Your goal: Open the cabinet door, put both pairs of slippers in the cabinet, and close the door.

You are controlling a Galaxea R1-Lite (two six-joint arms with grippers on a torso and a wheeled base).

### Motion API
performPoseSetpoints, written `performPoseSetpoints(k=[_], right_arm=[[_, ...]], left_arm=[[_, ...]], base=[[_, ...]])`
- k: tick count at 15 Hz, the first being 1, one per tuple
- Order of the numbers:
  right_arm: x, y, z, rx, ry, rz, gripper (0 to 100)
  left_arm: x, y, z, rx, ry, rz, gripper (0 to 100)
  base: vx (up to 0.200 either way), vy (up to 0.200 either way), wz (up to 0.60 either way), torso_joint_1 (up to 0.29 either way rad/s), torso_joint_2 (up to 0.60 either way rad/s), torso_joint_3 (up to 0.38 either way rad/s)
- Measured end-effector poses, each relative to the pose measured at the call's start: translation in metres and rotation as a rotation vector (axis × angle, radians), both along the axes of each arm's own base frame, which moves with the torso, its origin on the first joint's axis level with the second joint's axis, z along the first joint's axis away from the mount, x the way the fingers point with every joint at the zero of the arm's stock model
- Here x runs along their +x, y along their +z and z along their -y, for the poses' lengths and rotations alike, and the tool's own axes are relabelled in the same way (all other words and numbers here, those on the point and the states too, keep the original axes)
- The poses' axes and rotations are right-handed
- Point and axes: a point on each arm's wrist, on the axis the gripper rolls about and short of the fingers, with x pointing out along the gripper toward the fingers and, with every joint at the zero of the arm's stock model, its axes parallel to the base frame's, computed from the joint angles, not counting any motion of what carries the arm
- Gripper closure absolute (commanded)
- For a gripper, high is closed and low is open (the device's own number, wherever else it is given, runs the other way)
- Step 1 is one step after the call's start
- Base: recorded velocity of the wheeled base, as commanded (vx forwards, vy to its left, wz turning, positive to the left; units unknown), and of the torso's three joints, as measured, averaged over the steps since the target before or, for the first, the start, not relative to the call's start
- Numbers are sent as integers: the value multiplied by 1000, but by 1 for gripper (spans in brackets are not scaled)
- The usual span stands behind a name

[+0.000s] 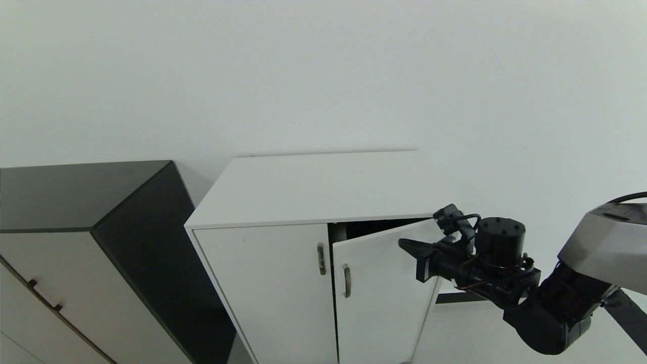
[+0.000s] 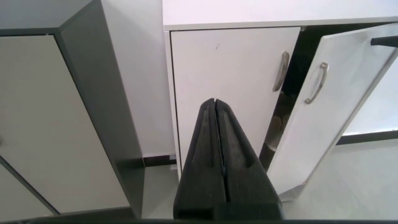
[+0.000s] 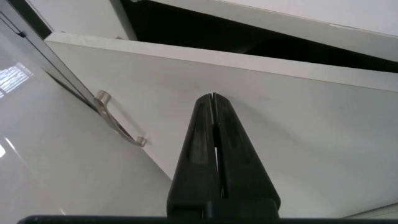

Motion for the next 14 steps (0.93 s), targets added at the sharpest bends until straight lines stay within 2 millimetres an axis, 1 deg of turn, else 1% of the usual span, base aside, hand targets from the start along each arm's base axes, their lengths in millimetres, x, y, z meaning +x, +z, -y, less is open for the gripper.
performPoseSetpoints(k=[3,8,14], right_arm=[[6,-3,0,-3,-42,3,100],[10,-8,-1,-6,-50,-1,100],[16,-11,4,-7,-71,-4,100]], left_arm=[[0,0,0,0,0,0,100],[0,0,0,0,0,0,100],[0,0,0,0,0,0,100]], base=[[0,0,0,0,0,0],[0,0,0,0,0,0],[0,0,0,0,0,0]])
